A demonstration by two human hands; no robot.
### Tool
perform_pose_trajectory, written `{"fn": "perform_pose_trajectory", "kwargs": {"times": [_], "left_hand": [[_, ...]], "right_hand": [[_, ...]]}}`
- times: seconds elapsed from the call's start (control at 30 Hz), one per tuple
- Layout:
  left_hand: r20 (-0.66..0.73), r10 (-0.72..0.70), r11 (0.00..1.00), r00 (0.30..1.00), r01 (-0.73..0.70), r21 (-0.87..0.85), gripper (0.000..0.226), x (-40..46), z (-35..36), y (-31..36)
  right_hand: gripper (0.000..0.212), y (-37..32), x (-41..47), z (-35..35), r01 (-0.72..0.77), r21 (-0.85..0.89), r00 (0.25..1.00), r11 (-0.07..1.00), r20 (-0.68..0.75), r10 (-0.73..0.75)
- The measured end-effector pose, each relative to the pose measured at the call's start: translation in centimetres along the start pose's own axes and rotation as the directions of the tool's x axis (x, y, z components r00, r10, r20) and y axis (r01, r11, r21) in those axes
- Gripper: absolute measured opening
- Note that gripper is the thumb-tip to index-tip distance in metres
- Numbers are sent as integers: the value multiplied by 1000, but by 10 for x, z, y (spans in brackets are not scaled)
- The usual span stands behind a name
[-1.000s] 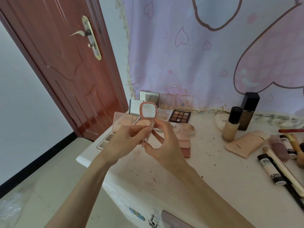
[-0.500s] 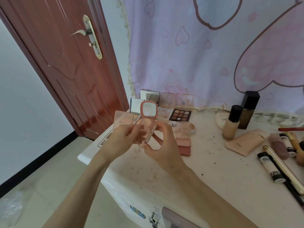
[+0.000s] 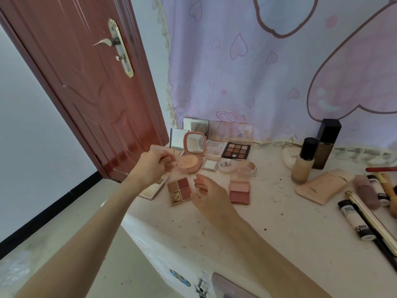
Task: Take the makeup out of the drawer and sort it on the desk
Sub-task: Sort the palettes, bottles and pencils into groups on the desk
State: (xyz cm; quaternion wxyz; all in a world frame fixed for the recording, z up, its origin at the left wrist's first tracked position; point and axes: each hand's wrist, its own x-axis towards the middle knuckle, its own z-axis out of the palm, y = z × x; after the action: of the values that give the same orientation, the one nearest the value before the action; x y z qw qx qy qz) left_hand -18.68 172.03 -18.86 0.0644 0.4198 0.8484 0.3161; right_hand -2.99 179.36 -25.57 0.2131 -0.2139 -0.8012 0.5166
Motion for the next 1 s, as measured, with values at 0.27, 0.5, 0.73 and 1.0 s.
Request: {"fn": "perform_pose_trajectory", "kwargs": {"times": [0.27, 0.5, 0.73, 1.0], "left_hand": [[100, 151, 925, 984, -176, 335, 28, 24, 14, -8], [72, 224, 830, 972, -229, 509, 29, 32, 21, -3], [-20, 269, 869, 963, -234, 435, 22, 32, 24, -1], [-6, 380, 831, 925, -339, 440, 25, 18, 28, -14]], "right_hand": [[47, 6, 1, 0, 160, -582, 986, 797, 135, -99], [52, 12, 0, 4, 241, -723, 967, 648, 237, -95], [52, 12, 0, 4, 251, -729, 959, 637, 275, -64], [50, 12, -1, 4, 272, -735, 955, 621, 287, -78]]}}
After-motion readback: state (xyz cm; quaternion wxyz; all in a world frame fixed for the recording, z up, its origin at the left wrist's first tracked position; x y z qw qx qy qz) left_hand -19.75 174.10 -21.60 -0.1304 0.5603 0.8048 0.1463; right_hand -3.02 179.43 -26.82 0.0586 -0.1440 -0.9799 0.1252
